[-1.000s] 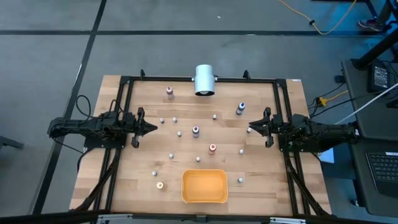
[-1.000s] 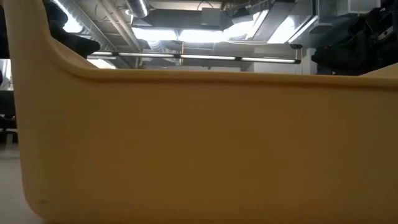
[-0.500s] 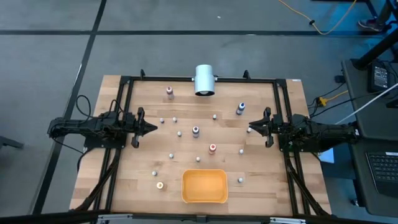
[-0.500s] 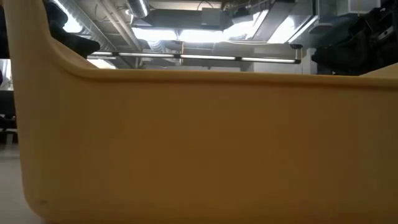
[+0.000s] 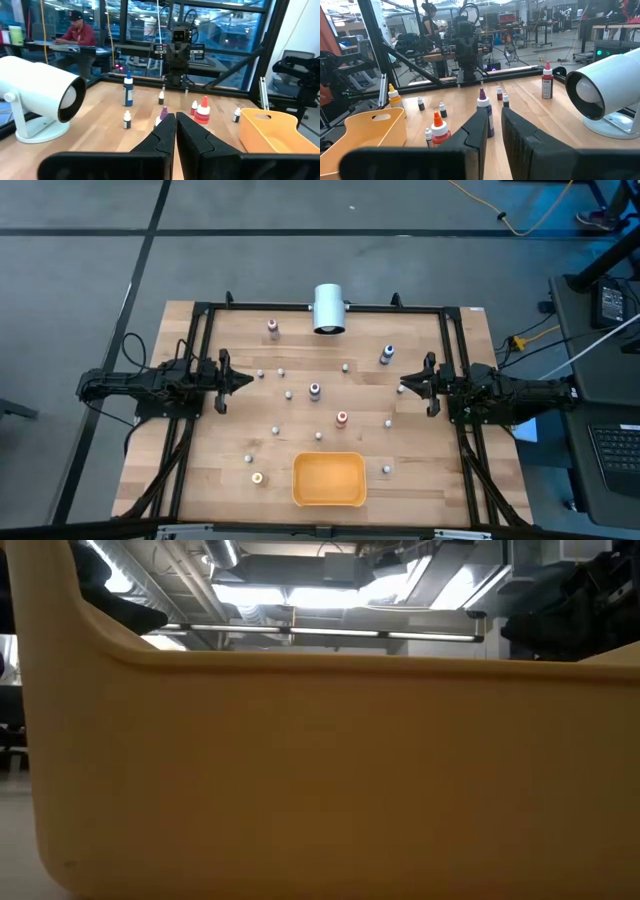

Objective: Pick & Place food coloring
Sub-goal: Put the middle small black food coloring bottle into the yellow container

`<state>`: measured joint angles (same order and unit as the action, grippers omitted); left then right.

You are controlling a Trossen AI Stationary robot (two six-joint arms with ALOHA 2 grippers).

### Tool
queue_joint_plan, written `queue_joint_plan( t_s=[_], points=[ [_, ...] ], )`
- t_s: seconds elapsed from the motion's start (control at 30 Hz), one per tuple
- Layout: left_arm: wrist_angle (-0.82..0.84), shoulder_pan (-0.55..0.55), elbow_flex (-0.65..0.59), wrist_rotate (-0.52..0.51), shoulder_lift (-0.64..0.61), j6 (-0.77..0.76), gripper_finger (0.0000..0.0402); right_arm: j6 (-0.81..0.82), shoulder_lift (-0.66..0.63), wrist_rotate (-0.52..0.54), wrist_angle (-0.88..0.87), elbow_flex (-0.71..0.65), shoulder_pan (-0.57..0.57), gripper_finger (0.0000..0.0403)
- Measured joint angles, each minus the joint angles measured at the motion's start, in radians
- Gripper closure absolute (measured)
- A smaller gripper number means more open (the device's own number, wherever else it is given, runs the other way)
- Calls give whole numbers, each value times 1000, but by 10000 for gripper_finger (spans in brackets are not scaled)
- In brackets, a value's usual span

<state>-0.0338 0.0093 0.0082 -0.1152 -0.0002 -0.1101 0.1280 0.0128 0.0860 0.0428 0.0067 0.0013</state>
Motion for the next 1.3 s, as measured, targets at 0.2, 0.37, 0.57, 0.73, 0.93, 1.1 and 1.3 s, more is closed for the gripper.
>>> queue_joint_plan(
  t_s=[0.2, 0.37, 0.57, 0.73, 0.93, 1.1, 1.3],
  points=[
    [-3, 0, 0, -40, 2, 0, 391, -1, 0, 0, -1, 0, 0, 342],
    [-10, 0, 0, -83, 2, 1, 389, 1, 0, 0, 0, 0, 0, 342],
    [-42, 0, 0, -130, 2, -95, 391, 0, 0, 10, -1, 0, 0, 342],
    [-45, 0, 0, -104, 2, -140, 388, 41, 0, 63, -6, 28, 0, 342],
    [-42, 0, 0, -83, 2, -142, 390, 38, 30, 144, -200, 199, -1, 342],
    [-36, 0, 0, -84, 2, -142, 387, 85, 152, 201, -436, 400, -1, 342],
    [-36, 0, 0, -85, 2, -142, 386, 199, 347, 195, -672, 588, -27, 311]
  ],
)
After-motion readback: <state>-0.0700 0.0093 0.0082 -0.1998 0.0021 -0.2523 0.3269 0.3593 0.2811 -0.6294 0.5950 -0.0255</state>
